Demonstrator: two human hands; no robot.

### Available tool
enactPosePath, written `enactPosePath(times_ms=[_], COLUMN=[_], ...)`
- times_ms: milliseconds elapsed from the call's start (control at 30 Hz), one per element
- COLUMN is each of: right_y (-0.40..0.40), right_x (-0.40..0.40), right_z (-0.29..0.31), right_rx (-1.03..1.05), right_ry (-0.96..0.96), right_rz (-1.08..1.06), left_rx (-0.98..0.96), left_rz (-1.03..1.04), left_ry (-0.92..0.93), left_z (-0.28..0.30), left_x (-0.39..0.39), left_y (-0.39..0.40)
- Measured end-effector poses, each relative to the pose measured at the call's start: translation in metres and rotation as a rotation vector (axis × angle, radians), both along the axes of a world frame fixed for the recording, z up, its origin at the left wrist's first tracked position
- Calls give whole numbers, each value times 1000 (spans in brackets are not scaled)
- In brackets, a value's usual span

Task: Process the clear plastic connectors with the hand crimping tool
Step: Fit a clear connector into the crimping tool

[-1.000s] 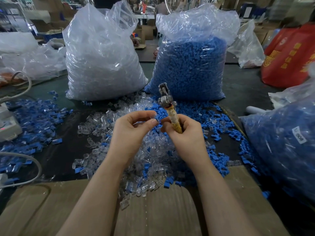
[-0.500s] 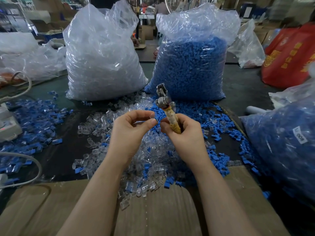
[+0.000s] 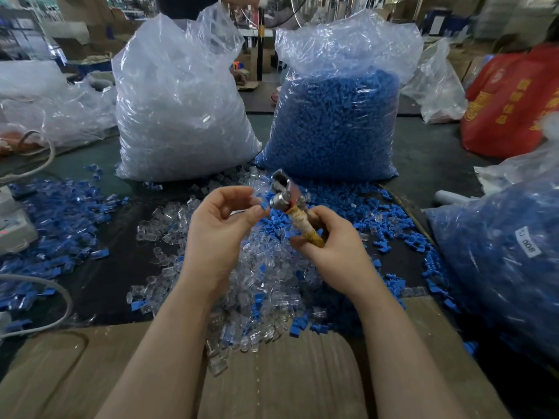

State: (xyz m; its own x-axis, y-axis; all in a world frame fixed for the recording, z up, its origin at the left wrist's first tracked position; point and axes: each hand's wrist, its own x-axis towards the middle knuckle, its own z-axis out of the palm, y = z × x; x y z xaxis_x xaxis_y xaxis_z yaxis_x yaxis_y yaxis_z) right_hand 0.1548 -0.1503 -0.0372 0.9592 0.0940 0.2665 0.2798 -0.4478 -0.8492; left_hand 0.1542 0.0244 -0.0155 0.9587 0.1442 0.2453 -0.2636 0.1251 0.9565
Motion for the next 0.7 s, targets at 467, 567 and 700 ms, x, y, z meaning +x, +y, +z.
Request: enactPosePath(times_ms=[467, 567, 700], right_y=[-4, -4, -4], right_x=[-4, -4, -4], right_z=[3, 4, 4], right_rx=[-177, -195, -218], right_ry=[84, 86, 93], right_rz=[71, 76, 75], left_rx=[-3, 11, 19], left_rz=[-9, -4, 4], left_ry=[-81, -92, -103], left_z=[-1, -1, -2], left_x=[1, 1, 1], left_y=[4, 4, 4])
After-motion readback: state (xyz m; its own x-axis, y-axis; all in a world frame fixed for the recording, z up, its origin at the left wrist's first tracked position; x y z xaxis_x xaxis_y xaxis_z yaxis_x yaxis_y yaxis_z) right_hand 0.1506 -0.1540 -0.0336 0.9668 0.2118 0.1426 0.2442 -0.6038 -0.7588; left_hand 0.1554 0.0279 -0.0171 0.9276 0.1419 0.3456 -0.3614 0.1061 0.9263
